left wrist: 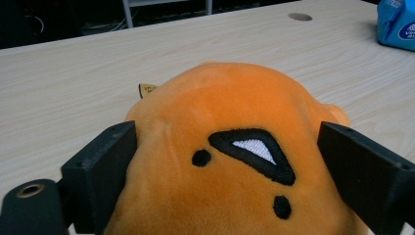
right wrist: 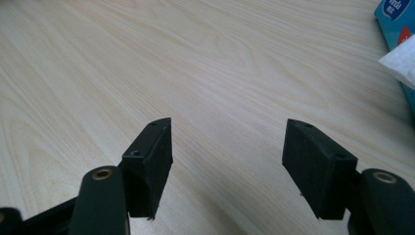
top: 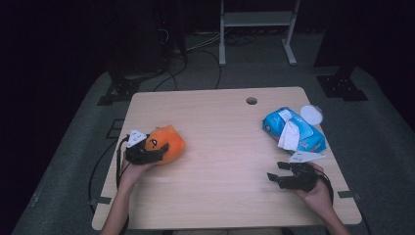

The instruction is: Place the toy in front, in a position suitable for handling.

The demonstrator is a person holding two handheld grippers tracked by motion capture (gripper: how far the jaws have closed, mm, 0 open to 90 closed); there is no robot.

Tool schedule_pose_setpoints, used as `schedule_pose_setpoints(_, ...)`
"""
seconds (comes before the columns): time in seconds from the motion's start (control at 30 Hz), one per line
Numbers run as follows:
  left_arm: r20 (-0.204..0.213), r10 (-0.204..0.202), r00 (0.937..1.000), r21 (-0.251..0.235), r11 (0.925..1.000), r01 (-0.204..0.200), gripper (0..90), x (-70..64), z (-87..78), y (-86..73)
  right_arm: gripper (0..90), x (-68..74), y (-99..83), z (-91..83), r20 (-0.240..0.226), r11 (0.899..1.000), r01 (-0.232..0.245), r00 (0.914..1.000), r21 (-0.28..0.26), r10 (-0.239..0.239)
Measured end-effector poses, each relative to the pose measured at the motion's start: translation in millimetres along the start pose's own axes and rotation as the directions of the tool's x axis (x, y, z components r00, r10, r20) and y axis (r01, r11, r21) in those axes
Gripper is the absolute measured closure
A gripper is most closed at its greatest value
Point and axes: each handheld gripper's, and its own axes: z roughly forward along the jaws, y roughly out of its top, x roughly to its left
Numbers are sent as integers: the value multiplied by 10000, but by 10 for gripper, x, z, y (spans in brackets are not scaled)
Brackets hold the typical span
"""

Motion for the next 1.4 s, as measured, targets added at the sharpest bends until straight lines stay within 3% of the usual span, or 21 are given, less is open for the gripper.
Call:
schedule_pose_setpoints(0.2,-97,-132,9999,-235,9996,129,190,11,-31,-6,344,5,-2,-17,-18,10000,9,10000,-32,-9)
schedule_pose_setpoints(0.3,-52,-401,9992,-158,9991,401,233,16,-50,19,344,-3,-5,-18,-41,10000,-20,10000,-33,19)
schedule_pose_setpoints(0.5,-48,-412,9991,-196,9990,410,310,22,-74,37,344,-3,-3,-14,-64,10000,-7,10000,-41,6)
schedule_pose_setpoints(0.67,-20,-589,9983,-333,9977,588,332,34,-86,38,344,0,-3,-12,-68,10000,-2,10000,-42,2)
schedule_pose_setpoints(0.87,147,-1211,9925,-642,9905,1218,344,70,-113,37,344,-8,-4,-18,-56,10000,16,10000,-76,-17)
schedule_pose_setpoints(0.97,452,-1449,9884,-767,9860,1481,348,76,-135,55,344,-7,-3,-17,-61,10000,-12,10000,-65,11)
schedule_pose_setpoints(1.17,827,-1422,9864,-1036,9832,1504,361,23,-162,118,344,-4,-2,-16,-66,10000,-8,10000,-52,8)
schedule_pose_setpoints(1.4,1572,-1301,9790,-1355,9791,1518,362,-124,-190,234,344,-13,-2,-21,-44,10000,12,10000,-82,-12)
